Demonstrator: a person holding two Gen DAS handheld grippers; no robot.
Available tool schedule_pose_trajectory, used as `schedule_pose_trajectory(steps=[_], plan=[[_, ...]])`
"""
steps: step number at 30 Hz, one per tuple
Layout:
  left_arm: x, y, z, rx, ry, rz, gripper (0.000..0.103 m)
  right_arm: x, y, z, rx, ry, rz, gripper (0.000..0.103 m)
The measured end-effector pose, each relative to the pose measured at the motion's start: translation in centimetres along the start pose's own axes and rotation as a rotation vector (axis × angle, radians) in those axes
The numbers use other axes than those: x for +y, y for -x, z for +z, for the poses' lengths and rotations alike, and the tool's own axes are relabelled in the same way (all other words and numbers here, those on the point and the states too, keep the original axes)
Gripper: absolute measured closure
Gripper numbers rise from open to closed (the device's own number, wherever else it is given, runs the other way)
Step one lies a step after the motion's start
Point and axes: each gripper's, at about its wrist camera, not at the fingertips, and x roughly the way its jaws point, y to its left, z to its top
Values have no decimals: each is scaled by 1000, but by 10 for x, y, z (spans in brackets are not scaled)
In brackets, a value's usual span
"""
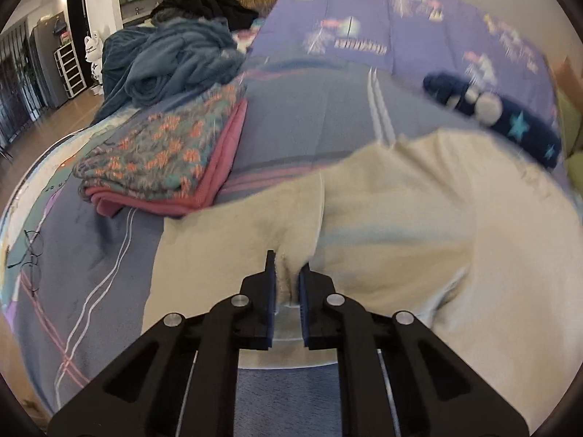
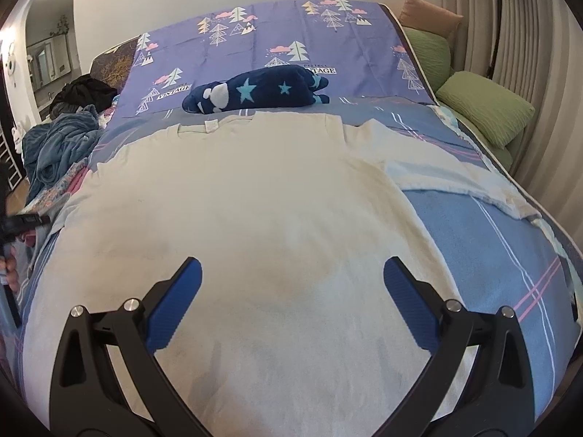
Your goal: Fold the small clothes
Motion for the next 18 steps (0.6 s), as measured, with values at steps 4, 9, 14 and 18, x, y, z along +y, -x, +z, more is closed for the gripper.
schedule_pose_trajectory(steps=[4,9,14,18], plan=[[-21,34,12,-73,-24,-121,92,1,-2,5,9,-5,40,2],[-77,63,12,-72,-121,-275,92,0,-5,17,59,-24,184,2],[-116,63,-11,-28,-212,-300,92,4,-19,46,167,-119,493,7],[-122,48,-29,24,-231,-287,92,45,-43,81,253,-44,551,47]])
